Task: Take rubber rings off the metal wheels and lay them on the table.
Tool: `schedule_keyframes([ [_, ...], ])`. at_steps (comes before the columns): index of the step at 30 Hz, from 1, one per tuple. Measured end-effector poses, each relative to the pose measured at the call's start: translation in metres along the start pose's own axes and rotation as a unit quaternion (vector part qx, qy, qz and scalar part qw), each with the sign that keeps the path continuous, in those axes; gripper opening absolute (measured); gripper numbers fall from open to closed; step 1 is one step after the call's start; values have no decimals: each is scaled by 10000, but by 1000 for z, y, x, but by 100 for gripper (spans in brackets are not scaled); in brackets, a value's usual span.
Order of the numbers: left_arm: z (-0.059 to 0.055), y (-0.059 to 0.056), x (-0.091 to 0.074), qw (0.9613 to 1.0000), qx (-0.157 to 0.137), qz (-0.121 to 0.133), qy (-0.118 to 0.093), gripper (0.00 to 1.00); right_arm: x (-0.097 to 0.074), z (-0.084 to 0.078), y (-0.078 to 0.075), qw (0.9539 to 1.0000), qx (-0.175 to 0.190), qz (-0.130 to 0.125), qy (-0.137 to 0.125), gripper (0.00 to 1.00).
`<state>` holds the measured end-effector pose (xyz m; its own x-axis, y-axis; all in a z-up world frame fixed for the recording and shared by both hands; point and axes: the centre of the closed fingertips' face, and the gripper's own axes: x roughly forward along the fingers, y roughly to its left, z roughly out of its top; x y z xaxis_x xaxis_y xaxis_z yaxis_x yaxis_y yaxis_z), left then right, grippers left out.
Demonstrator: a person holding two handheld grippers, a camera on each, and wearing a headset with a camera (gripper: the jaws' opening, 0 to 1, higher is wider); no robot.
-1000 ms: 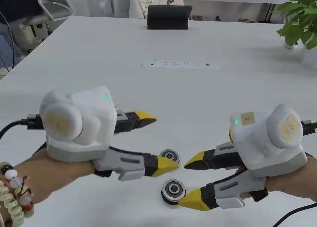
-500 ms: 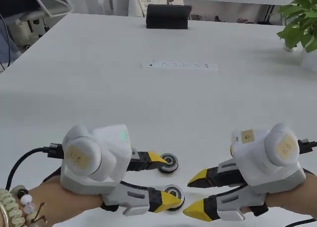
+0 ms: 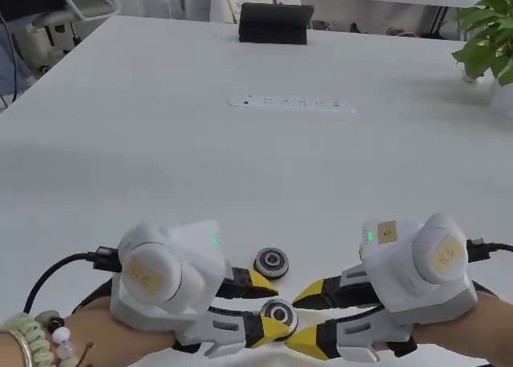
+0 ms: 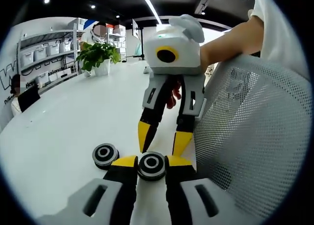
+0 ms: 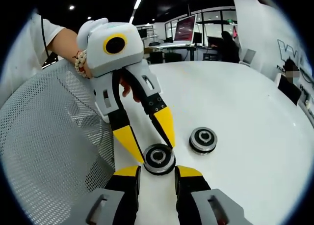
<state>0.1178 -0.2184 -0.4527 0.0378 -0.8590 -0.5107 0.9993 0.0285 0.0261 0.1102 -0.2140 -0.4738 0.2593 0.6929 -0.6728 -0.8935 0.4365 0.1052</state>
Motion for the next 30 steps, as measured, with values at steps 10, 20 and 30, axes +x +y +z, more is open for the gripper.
schedule_keyframes([
  [10,-6,3,0,9999,112,42,94,10,2,-3,-1,10000,-43,-23,61,23],
  [20,-5,0,2,9997,230,-37,58,8,2,-5,-2,9999,-33,-28,152,20],
  [30,-5,0,2,9998,203,-59,34,8,-1,-6,-3,9998,35,2,194,13],
])
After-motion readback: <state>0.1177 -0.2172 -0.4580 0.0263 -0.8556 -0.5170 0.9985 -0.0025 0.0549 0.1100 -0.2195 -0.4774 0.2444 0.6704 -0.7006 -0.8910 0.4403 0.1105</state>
